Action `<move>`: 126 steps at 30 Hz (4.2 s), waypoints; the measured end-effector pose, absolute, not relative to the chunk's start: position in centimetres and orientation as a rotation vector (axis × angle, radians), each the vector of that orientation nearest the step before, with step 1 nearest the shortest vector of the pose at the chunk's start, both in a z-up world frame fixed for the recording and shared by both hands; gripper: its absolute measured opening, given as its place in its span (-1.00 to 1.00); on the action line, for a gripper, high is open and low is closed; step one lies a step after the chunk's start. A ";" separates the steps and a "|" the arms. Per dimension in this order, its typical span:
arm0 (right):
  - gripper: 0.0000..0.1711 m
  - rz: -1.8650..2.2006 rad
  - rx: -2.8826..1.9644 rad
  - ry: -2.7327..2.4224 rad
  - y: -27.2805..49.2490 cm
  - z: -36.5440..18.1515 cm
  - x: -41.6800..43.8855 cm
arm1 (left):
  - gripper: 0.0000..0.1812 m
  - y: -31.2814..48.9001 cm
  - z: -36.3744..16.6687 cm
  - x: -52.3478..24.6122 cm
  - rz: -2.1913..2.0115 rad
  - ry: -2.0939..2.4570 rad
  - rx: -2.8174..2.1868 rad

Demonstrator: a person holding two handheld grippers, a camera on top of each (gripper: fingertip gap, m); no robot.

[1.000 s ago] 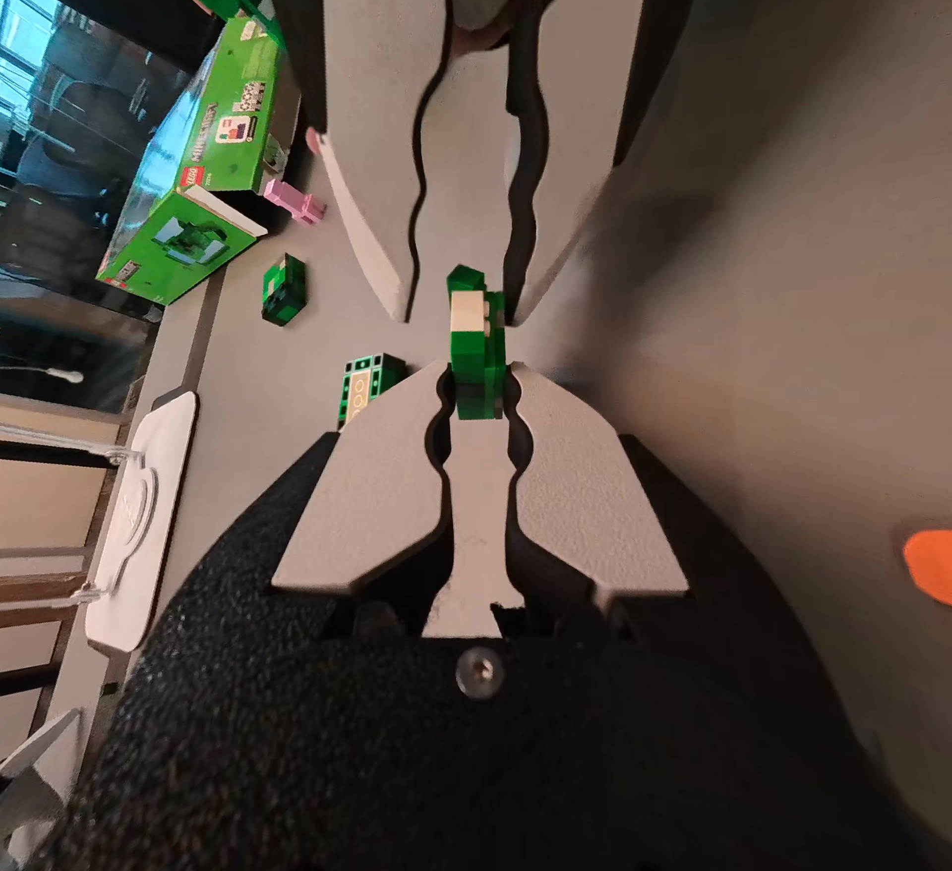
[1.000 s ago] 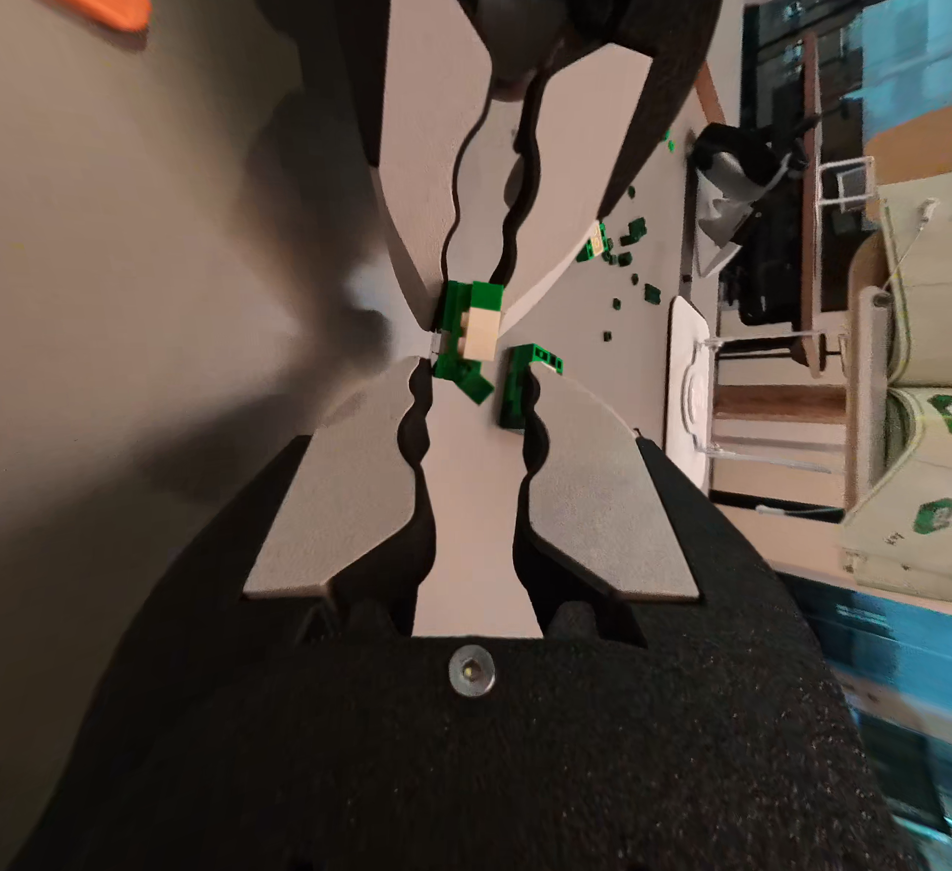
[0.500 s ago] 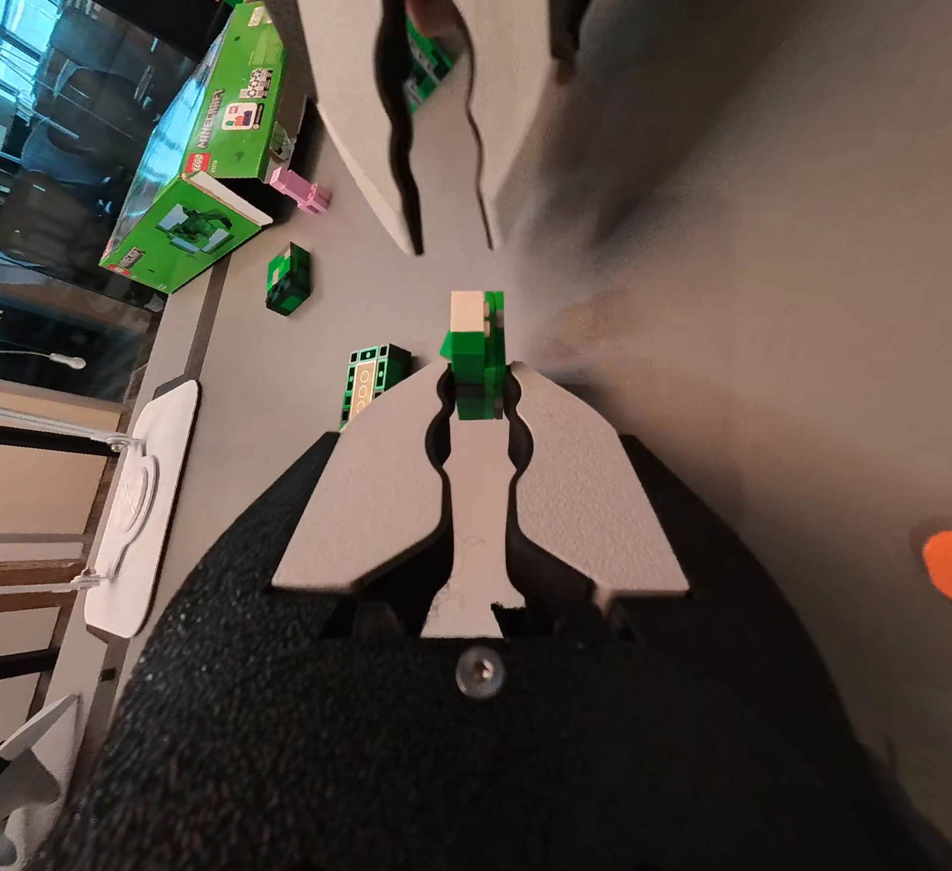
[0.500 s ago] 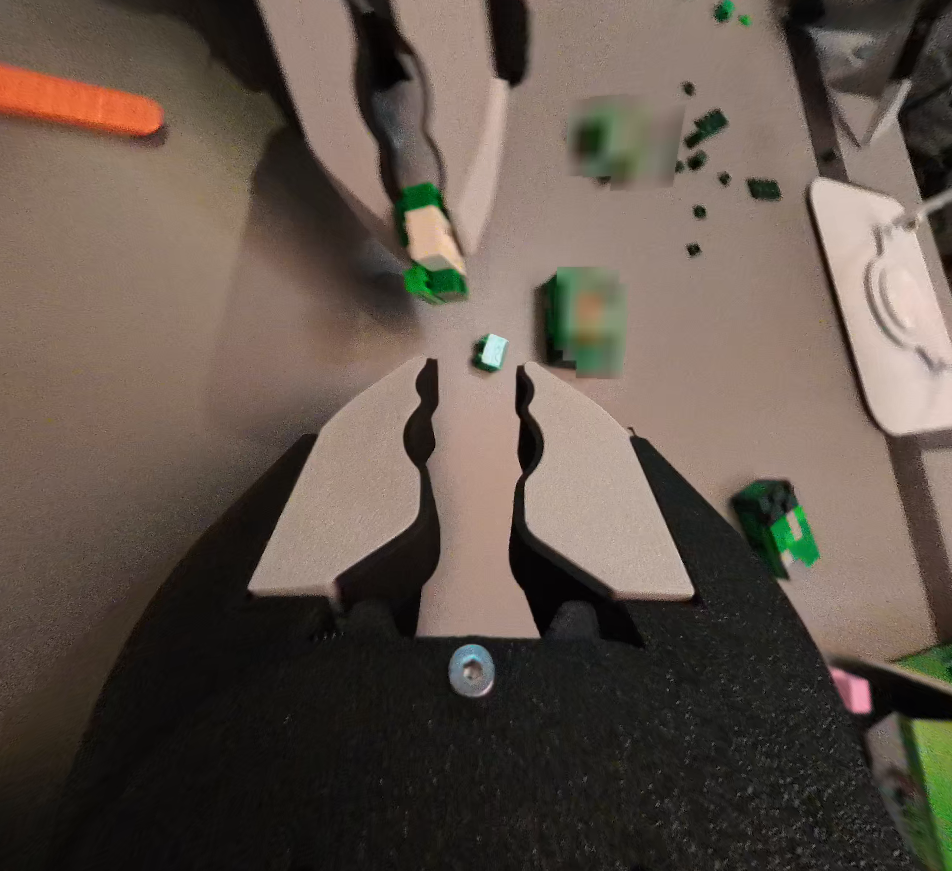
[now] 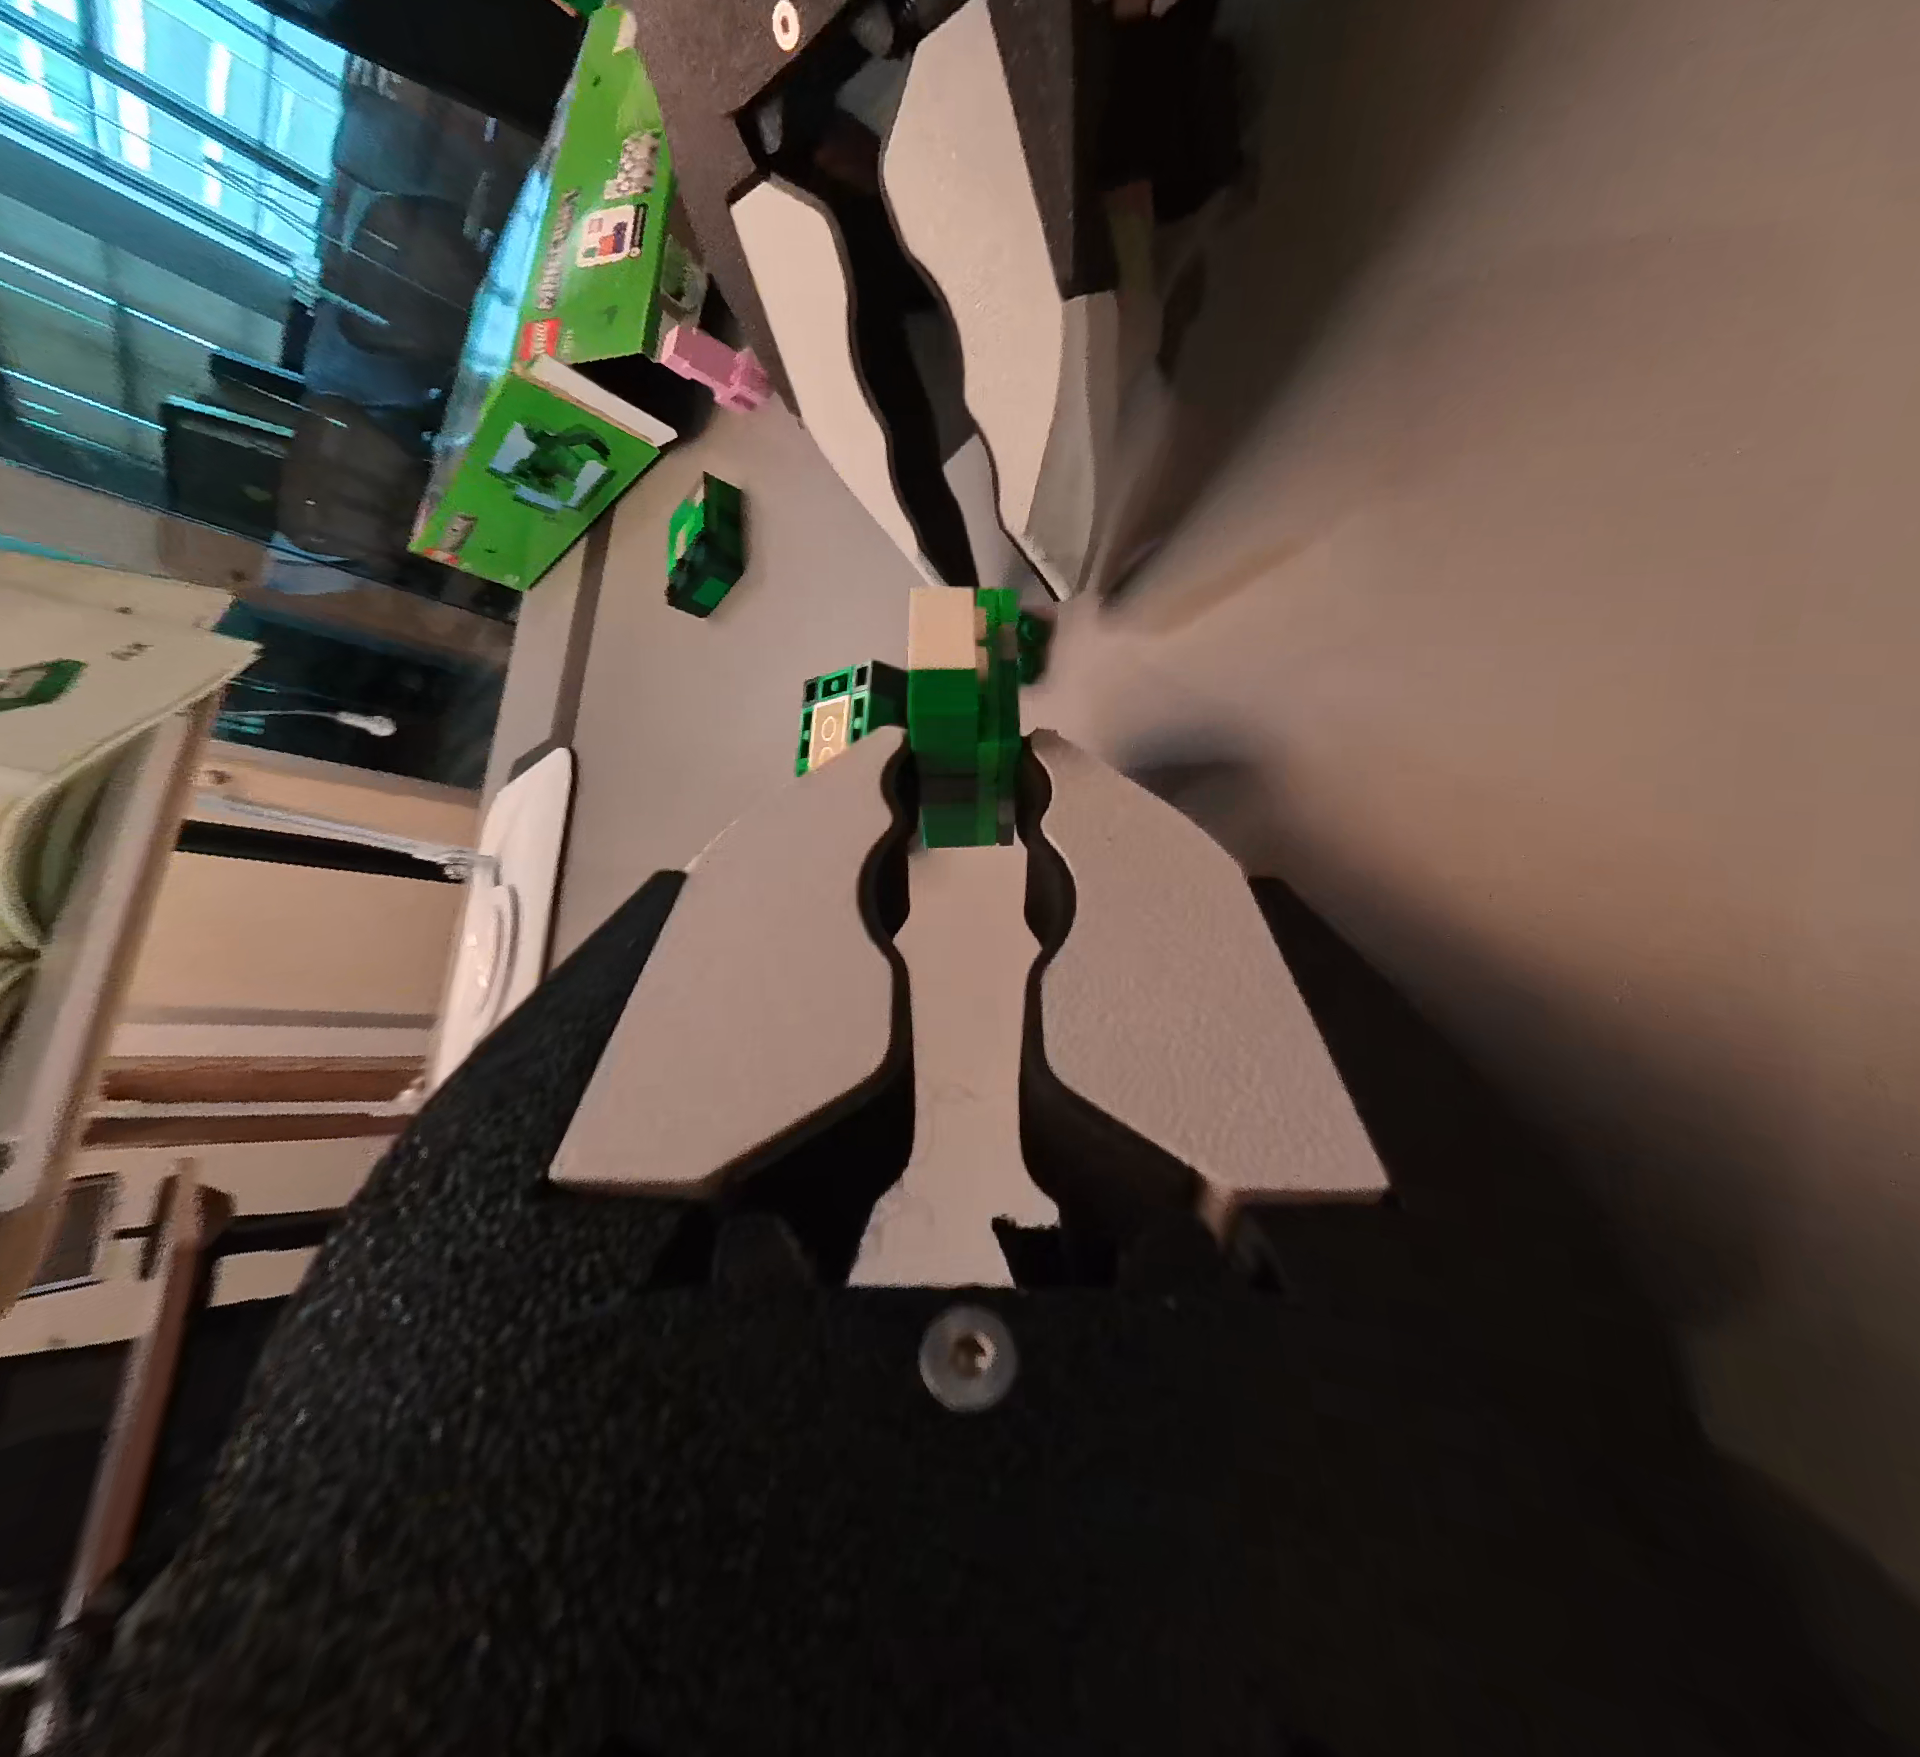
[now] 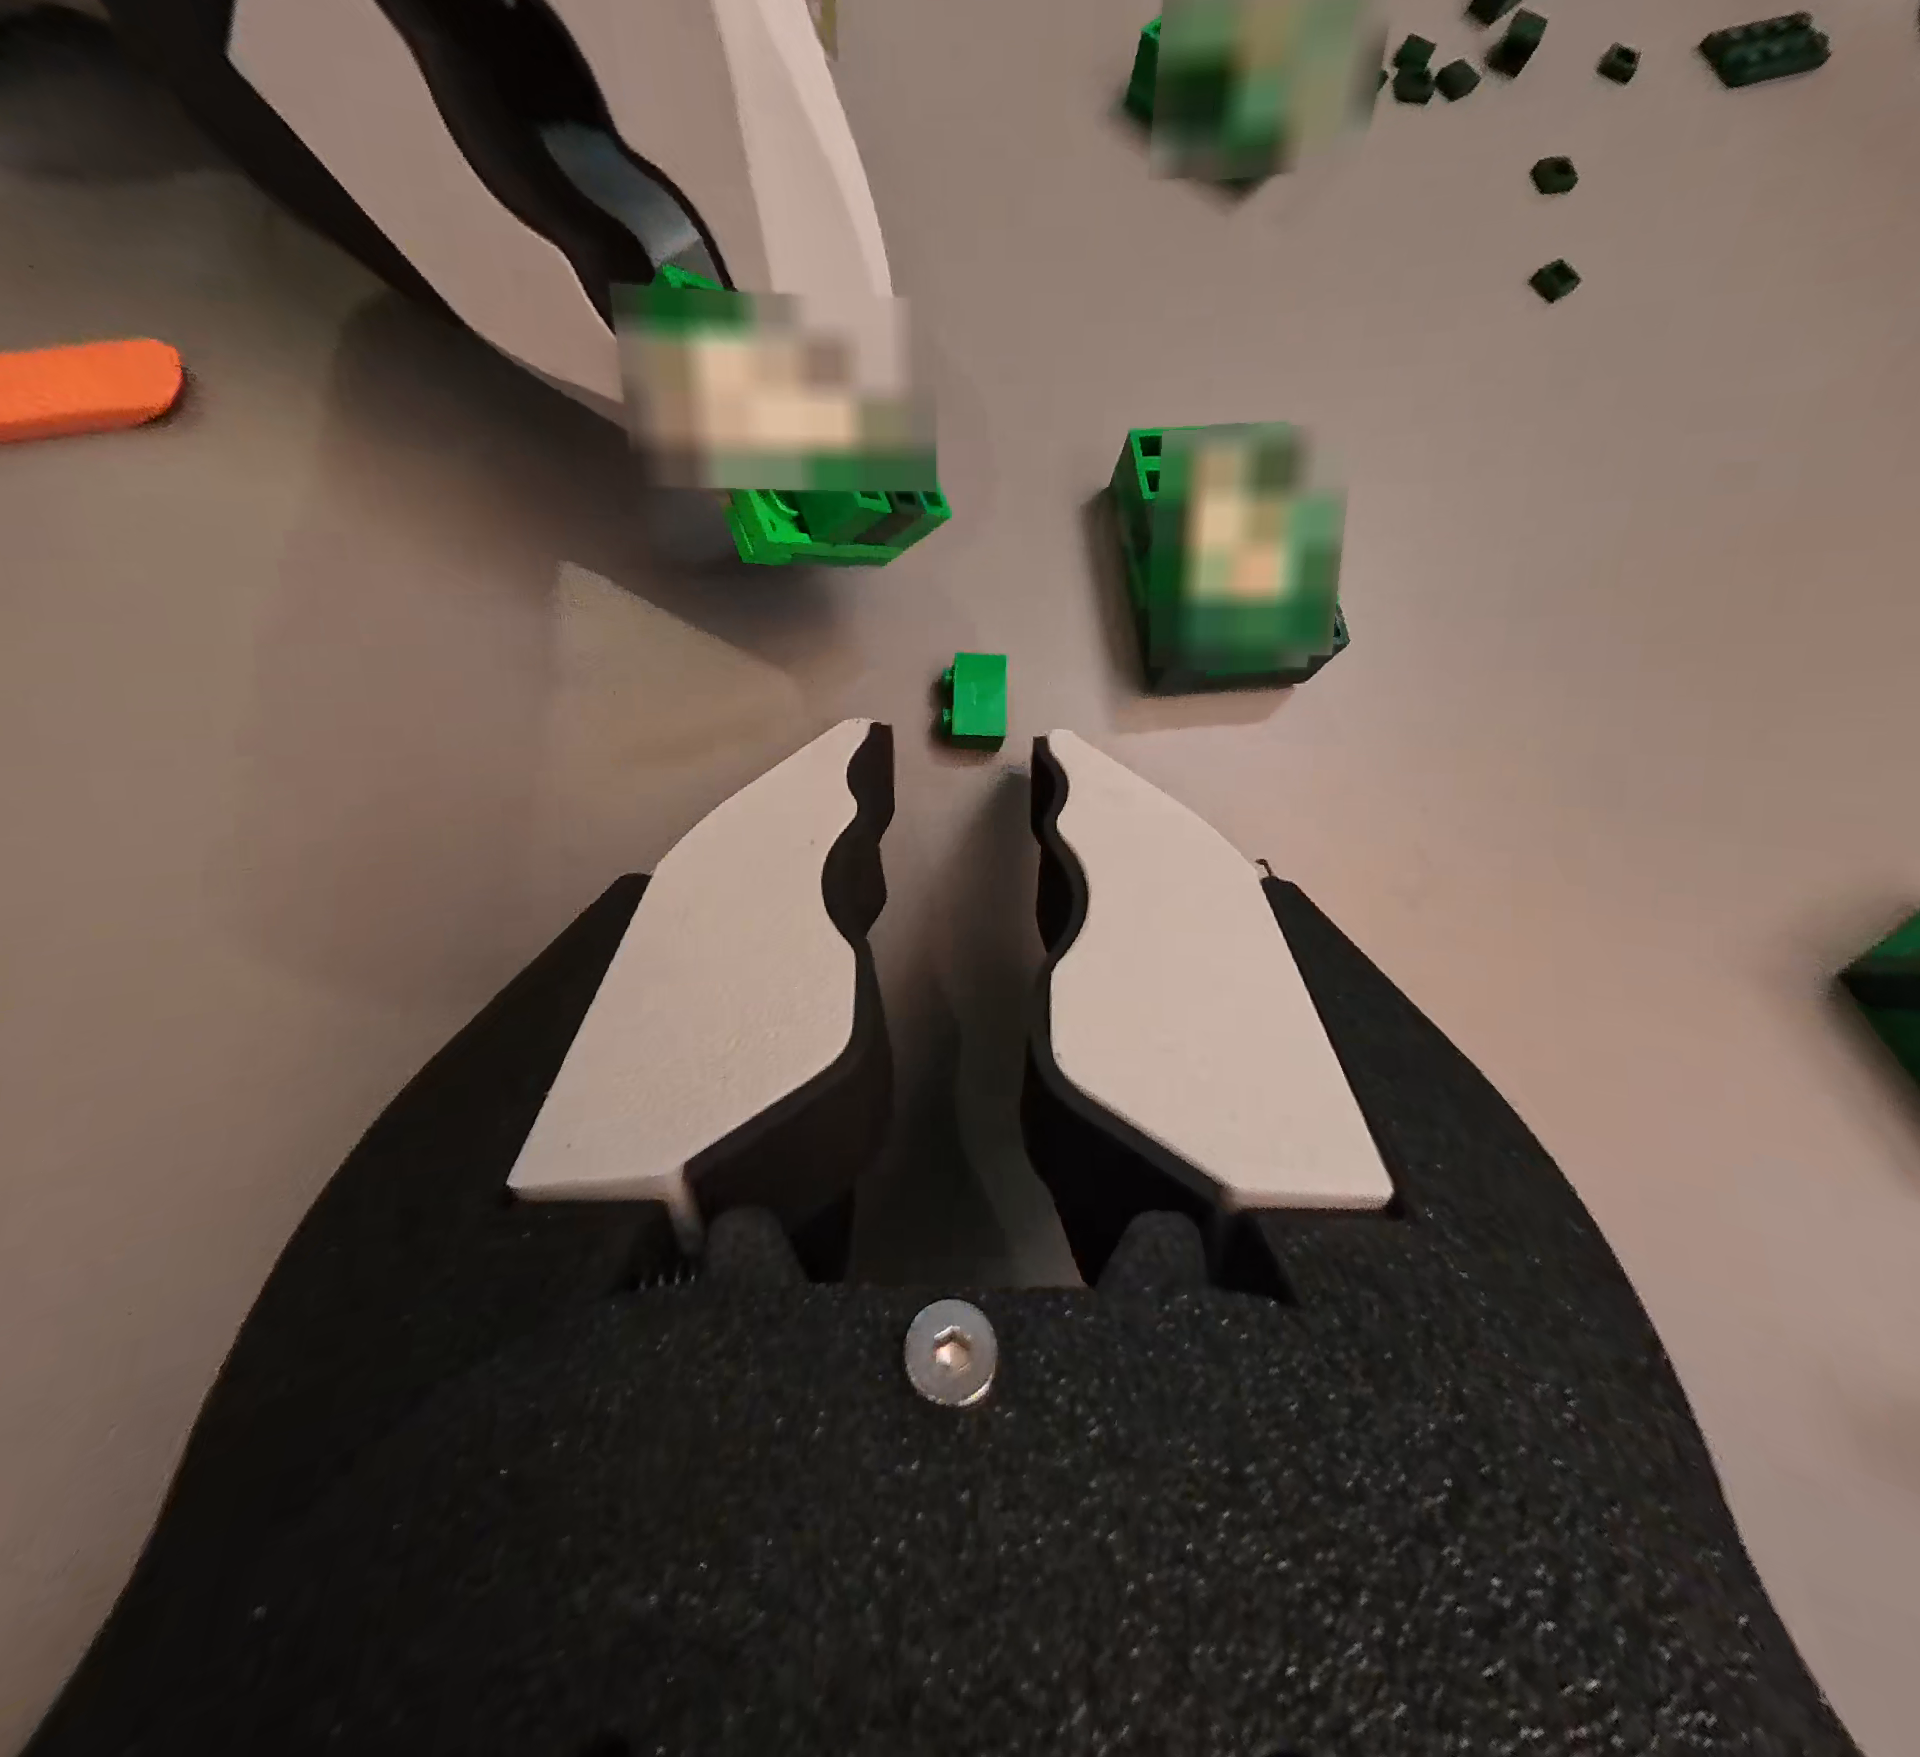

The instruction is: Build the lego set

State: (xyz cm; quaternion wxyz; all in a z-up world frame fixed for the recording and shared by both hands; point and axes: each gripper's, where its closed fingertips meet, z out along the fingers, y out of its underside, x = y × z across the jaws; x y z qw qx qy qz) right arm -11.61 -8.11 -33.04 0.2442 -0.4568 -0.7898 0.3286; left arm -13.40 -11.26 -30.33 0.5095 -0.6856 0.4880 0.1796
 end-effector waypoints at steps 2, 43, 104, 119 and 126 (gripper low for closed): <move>-0.73 0.909 -1.263 -2.159 -8.1 -33.1 -11.7 | -0.81 -11.2 -30.1 -13.5 0.483 1.185 -1.619; -0.89 0.070 -0.660 -2.130 -9.6 -31.1 -12.6 | -0.81 -12.5 -30.6 -15.5 0.662 1.236 -1.805; -0.88 0.317 -0.693 -2.590 -12.6 -22.5 -12.8 | -0.82 -11.1 -23.9 -14.3 0.702 0.908 -1.357; -0.61 0.471 -0.728 -2.337 -11.4 -20.9 -13.0 | -0.82 -10.5 -24.7 -14.5 0.604 0.860 -1.402; -0.47 0.279 -0.465 -2.041 -11.0 -22.3 -13.1 | -0.82 -10.5 -24.6 -14.6 0.477 0.845 -1.420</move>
